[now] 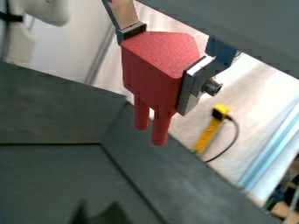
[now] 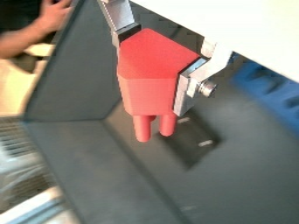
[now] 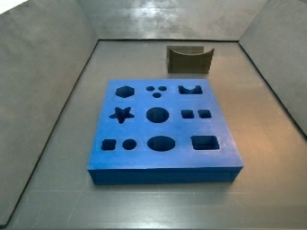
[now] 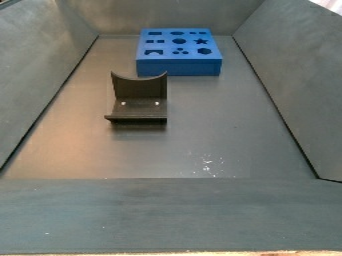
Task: Pick up the 3 prong object. Move up. Place the 3 prong object on the fixture. Regrasp the 3 prong object. Move to above the board. Insert the 3 prong object.
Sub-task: Move to above the board.
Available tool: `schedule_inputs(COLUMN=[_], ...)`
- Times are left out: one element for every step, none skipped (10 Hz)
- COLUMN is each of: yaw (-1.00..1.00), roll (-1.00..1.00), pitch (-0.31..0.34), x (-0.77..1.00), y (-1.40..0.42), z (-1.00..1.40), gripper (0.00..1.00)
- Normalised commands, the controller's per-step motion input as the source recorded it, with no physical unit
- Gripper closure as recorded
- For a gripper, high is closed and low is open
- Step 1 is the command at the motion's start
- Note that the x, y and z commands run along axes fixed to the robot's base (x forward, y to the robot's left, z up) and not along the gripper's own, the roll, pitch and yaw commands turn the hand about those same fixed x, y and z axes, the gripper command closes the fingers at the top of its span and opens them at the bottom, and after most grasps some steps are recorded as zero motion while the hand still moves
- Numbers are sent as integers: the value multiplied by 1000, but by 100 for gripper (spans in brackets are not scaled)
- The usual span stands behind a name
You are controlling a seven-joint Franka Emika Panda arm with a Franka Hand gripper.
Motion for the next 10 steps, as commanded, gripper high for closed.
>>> schedule_inputs(yaw=[-143, -140, -140, -141, -145, -154, -161, -164, -170, -164], roll=[-1000, -1000, -1000, -1000, -1000, -1000, -1000, -1000, -1000, -948], pitch=[-158, -173, -209, -231, -249, -254, -266, -262, -241, -218], x=[-1000, -1000, -1000, -1000, -1000, -883, -628, -407, -221, -146], y=[-745, -704, -646, -596, -516, -418, -247, -114, -35, -12], z=[-57, -71, -66, -63, -66, -50, -29, -24, -12, -11], gripper=[100, 100, 100, 100, 100, 100, 100, 100, 100, 100])
